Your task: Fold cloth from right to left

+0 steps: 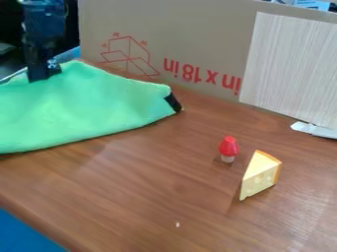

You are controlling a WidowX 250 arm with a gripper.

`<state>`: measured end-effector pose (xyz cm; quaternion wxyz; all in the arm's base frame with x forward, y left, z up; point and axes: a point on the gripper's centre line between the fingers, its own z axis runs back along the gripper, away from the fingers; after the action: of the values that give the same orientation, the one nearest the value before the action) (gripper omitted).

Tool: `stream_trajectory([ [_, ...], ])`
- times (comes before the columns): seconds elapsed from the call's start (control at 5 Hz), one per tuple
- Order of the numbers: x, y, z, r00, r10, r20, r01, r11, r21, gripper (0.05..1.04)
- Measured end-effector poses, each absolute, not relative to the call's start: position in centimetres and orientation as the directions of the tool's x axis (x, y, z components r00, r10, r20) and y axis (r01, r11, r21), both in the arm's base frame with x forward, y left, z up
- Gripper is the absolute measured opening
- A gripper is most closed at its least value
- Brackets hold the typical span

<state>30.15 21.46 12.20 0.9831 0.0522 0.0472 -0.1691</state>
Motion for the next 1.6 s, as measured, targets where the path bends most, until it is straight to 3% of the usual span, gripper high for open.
stream_trajectory([
  [0.6, 32.8, 23.3, 13.4, 0.924, -0.368, -0.1, 0.377, 0.92, 0.104, 0.069],
  [1.2, 33.6, 24.8, 14.4, 0.934, -0.355, -0.045, 0.357, 0.921, 0.158, 0.085],
  [1.4, 33.8, 25.2, 13.4, 0.939, -0.338, -0.057, 0.343, 0.93, 0.131, 0.163],
  [1.6, 34.1, 25.6, 13.4, 0.952, -0.304, -0.04, 0.307, 0.938, 0.162, 0.381],
])
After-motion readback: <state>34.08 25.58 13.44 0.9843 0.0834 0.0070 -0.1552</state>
